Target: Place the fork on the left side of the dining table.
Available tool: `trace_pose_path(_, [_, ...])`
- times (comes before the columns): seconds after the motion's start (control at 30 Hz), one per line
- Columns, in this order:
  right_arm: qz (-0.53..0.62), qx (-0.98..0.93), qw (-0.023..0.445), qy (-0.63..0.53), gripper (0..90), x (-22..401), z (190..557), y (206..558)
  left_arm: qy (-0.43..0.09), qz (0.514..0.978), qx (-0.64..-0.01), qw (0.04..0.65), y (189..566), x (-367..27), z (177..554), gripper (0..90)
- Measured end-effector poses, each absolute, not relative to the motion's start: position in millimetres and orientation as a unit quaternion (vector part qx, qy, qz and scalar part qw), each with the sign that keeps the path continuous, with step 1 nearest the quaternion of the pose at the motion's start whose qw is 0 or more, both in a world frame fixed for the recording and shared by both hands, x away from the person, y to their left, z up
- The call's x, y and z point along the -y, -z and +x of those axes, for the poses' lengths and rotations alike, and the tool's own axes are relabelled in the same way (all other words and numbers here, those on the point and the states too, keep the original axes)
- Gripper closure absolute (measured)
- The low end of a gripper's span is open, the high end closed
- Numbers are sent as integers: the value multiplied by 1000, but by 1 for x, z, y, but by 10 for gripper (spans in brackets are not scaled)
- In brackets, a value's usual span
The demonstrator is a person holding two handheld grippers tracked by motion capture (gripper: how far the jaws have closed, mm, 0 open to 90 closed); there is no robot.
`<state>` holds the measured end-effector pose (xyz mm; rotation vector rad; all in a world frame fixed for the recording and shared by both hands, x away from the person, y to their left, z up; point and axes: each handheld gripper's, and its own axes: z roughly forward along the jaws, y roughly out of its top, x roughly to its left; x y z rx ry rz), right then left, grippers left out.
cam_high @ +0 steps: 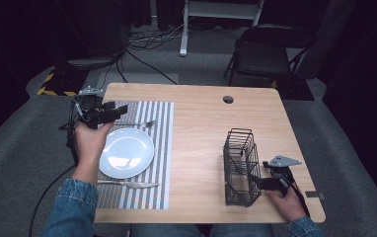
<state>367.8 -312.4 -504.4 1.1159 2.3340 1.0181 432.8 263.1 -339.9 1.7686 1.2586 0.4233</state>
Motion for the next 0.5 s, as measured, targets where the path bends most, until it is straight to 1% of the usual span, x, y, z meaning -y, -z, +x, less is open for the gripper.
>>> trace_pose_path(0.23, [395, -826, 179, -361, 177, 312, 368, 504, -186, 729, -471, 460, 321, -239, 403, 406])
trace_pose_path(0.37, [394, -826, 179, -361, 177, 312, 368, 504, -177, 743, -449, 464, 316, -224, 387, 393])
trace_pose_path(0.5, [395, -826, 179, -361, 177, 312, 368, 504, -181, 752, -432, 463, 313, -211, 374, 391])
